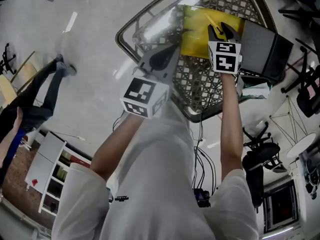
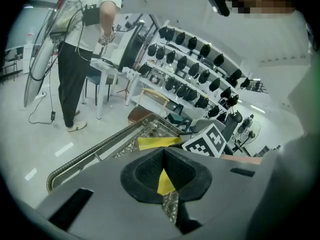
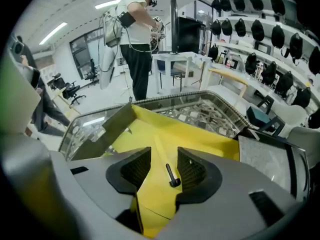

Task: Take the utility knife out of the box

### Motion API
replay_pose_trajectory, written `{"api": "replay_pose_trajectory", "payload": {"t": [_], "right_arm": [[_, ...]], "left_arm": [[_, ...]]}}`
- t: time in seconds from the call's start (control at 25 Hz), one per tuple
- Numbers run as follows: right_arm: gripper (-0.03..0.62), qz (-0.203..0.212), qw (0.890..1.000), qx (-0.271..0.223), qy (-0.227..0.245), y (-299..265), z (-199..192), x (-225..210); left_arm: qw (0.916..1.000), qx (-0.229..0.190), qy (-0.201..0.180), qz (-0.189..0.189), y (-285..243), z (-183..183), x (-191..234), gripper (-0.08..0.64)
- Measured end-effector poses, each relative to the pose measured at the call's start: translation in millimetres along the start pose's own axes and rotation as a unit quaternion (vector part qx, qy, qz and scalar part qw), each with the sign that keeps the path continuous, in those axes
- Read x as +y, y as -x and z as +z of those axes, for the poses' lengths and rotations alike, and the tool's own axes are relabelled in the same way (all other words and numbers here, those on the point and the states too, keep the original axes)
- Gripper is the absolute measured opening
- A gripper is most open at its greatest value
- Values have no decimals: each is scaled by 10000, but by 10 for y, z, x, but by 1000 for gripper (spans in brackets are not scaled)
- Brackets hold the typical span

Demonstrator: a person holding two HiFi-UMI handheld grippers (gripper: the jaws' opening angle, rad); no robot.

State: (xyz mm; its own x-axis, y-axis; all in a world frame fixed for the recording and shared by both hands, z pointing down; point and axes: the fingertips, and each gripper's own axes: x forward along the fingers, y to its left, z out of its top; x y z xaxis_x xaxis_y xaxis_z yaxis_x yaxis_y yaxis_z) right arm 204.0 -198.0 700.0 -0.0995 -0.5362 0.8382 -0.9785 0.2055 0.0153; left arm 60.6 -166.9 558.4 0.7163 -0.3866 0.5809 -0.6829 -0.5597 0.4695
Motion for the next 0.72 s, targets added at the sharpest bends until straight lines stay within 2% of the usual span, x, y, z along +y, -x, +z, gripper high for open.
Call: {"api": "replay_pose_trajectory", "payload": {"t": [0.24,0.36,0.44,0.56,0.72], "right_arm": [[153,49,9990,441,-44,-132,-165,-17],[149,78,9988,476,25,-163,-196,1],[131,148,9986,513,65,-162,-194,34],[63,232,9981,556,146,-181,-196,98],[52,216,9977,615,191,-183,-207,125]], "left_arm": [[10000,21,41,7,-38,-31,51,0],[10000,14,64,19,-43,-26,73,2],[10000,8,68,23,-46,-20,84,0],[10000,-11,67,31,-45,-11,88,0],[10000,-16,63,15,-21,1,61,0]]}}
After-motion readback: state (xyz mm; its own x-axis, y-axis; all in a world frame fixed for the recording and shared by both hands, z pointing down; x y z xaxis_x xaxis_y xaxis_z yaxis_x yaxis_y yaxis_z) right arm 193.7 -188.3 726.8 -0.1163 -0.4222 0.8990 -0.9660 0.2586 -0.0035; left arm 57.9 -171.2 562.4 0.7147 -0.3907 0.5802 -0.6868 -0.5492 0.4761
